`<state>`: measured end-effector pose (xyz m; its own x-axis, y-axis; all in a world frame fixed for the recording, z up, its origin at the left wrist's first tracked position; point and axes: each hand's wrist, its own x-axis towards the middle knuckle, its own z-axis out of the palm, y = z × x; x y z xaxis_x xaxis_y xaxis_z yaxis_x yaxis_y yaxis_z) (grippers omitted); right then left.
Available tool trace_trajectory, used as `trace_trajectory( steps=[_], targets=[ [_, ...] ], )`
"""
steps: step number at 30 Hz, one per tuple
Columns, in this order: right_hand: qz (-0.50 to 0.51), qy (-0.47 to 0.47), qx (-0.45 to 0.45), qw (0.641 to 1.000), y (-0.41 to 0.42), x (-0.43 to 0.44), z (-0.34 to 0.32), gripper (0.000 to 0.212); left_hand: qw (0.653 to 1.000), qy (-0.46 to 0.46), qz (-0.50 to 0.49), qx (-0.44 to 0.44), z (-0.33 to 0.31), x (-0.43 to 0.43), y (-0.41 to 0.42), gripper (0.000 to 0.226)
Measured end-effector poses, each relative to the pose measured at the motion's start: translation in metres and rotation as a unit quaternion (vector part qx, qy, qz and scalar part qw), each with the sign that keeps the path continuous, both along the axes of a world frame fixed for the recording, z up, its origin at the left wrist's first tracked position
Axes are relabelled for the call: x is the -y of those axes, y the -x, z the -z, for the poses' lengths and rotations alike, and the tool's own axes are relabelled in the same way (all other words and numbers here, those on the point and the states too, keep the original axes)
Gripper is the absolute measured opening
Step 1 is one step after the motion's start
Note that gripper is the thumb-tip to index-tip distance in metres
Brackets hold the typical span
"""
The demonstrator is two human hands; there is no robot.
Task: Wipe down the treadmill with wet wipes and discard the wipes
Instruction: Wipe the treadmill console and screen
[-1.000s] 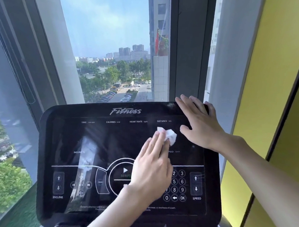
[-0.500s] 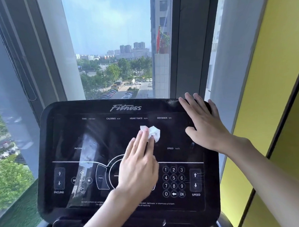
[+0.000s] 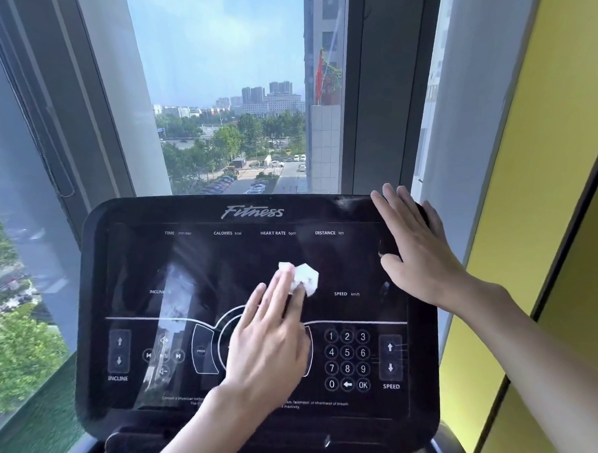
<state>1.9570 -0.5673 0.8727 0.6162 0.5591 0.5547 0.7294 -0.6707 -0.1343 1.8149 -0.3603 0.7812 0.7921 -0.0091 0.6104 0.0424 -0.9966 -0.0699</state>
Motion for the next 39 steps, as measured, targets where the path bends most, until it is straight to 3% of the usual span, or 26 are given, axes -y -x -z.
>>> trace_trajectory(
  steps=[3,7,11,13,15,19,23,27,31,35,39],
  targets=[
    [-0.004,-0.026,-0.011,1.0,0.0,0.002,0.002,0.093,0.997,0.062,-0.02,0.029,-0.012,0.008,-0.01,0.06],
    [-0.007,-0.051,-0.025,0.998,0.0,0.0,0.003,0.094,1.0,-0.003,0.026,0.008,-0.014,0.019,-0.016,0.06],
    [-0.004,-0.067,-0.05,0.996,-0.001,0.004,0.007,0.095,0.998,0.05,-0.012,0.045,-0.04,0.017,-0.03,0.06],
    [-0.003,-0.075,-0.06,0.995,-0.001,0.005,0.008,0.096,0.999,0.022,0.021,0.026,-0.033,0.033,-0.032,0.062],
    [-0.004,-0.071,-0.065,0.995,0.001,0.005,0.006,0.096,0.999,-0.015,0.04,0.01,-0.032,0.036,-0.033,0.063],
    [-0.005,-0.058,-0.074,0.996,0.003,0.007,0.003,0.095,0.999,0.033,0.012,0.039,-0.047,0.034,-0.041,0.063],
    [-0.006,-0.053,-0.07,0.996,0.006,0.008,0.001,0.091,0.997,-0.024,0.071,0.002,-0.042,0.048,-0.042,0.065],
    [-0.01,-0.048,-0.078,0.996,0.007,0.008,-0.002,0.086,0.999,0.027,0.037,0.028,-0.045,0.048,-0.046,0.063],
    [-0.004,-0.031,-0.074,0.997,0.007,0.009,-0.002,0.084,0.997,-0.035,0.073,-0.001,-0.034,0.057,-0.043,0.065],
    [-0.005,-0.027,-0.077,0.997,0.008,0.01,-0.002,0.084,0.999,0.024,0.033,0.025,-0.037,0.048,-0.04,0.062],
    [-0.007,-0.033,-0.088,0.996,0.01,0.01,-0.004,0.086,0.995,-0.055,0.074,-0.023,-0.017,0.05,-0.027,0.065]
  ],
)
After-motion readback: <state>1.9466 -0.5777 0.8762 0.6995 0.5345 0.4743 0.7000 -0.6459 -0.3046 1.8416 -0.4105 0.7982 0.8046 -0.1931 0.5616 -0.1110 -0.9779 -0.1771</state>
